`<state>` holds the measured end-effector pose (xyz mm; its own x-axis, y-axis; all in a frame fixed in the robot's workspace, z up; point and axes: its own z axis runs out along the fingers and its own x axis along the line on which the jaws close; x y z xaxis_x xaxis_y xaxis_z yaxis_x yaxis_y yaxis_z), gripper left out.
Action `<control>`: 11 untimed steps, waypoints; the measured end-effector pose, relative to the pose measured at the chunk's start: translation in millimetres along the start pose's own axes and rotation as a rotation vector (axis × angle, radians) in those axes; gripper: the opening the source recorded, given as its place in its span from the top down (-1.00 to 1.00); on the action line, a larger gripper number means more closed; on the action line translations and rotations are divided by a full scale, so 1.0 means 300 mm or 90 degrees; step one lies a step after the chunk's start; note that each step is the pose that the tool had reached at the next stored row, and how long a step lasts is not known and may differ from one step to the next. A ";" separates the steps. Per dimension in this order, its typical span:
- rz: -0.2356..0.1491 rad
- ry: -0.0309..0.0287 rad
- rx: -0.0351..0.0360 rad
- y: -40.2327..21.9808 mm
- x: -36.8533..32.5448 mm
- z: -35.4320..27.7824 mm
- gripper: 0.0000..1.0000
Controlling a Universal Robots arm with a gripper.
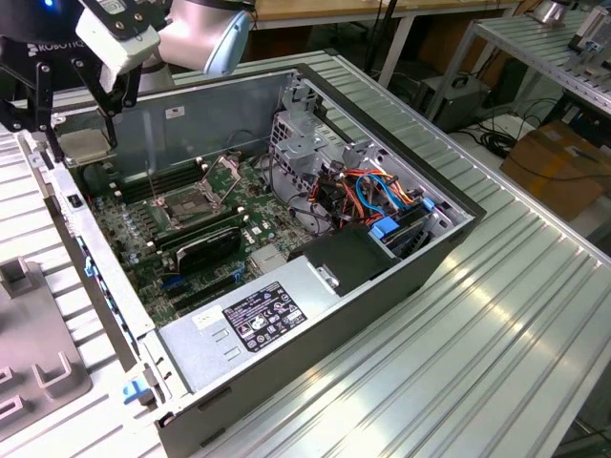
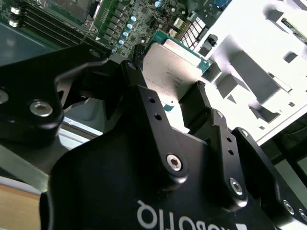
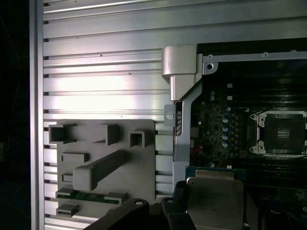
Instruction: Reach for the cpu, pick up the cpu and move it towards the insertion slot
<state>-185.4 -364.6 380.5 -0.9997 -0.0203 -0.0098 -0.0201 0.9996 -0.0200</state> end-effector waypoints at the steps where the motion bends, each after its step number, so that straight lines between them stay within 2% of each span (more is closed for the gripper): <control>1: 0.000 0.0001 0.0000 0.000 -0.006 0.000 -0.09; 5: 0.000 0.0009 0.0000 0.003 -0.045 0.000 -0.09; 8: 0.000 0.0010 0.0000 0.007 -0.060 0.001 -0.09; 9: 0.000 0.0010 0.0000 0.011 -0.078 0.001 -0.09; 11: 0.001 0.0011 0.0000 0.013 -0.092 0.001 -0.09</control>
<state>-158.0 -360.3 380.5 -0.9998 -0.0195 -0.0081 -0.0193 0.9996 -0.0200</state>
